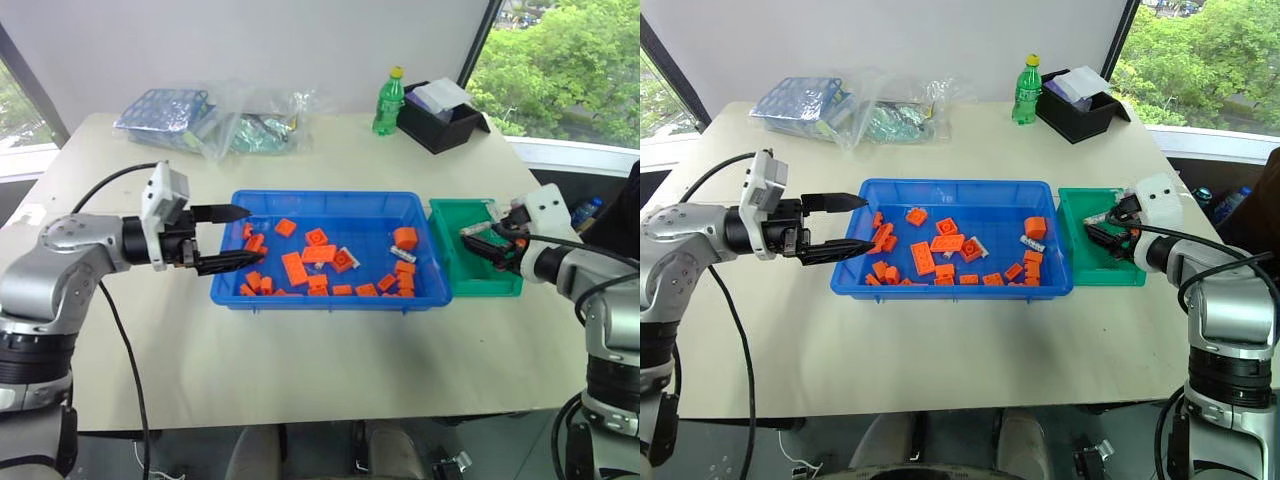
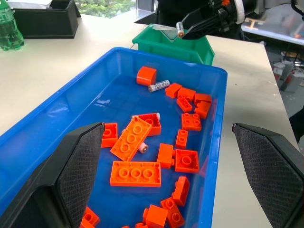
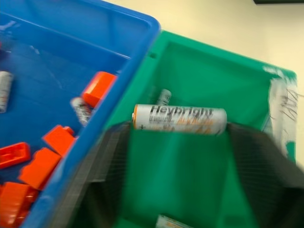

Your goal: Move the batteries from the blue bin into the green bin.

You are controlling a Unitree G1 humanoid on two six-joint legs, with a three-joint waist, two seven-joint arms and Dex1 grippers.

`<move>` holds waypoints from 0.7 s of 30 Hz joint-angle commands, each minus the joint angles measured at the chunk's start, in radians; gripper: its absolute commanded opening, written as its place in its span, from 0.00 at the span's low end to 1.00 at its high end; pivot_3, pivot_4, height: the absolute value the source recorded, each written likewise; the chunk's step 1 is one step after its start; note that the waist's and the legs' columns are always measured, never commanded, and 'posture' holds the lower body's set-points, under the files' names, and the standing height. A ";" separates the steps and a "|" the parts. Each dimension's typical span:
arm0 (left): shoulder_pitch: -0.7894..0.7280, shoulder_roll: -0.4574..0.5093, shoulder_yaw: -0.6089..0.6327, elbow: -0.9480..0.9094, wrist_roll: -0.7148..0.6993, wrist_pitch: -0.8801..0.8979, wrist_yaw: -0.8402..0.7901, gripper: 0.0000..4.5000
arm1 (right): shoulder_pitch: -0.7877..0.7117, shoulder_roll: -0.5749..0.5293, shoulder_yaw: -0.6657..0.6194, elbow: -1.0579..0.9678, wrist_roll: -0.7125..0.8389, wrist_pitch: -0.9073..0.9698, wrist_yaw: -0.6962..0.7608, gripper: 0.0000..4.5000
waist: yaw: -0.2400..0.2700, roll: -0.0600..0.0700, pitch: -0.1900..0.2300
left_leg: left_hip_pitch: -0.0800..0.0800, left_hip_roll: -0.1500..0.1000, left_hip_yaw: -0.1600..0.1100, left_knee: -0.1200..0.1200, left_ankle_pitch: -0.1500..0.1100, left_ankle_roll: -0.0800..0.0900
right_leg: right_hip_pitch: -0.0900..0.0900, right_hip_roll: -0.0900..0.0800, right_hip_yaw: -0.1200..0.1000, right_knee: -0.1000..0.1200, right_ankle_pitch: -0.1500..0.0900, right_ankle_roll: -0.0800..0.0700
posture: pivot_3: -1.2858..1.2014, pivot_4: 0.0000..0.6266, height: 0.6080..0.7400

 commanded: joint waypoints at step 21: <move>0.101 0.070 0.105 -0.138 -0.052 0.046 0.019 1.00 | -0.427 0.168 0.618 0.308 0.061 -0.313 0.230 0.98 | -0.021 0.001 0.002 | -0.002 0.000 -0.001 0.000 0.000 0.000 | -0.002 0.000 0.000 0.001 0.000 0.000 | 0.52 0.24 0.87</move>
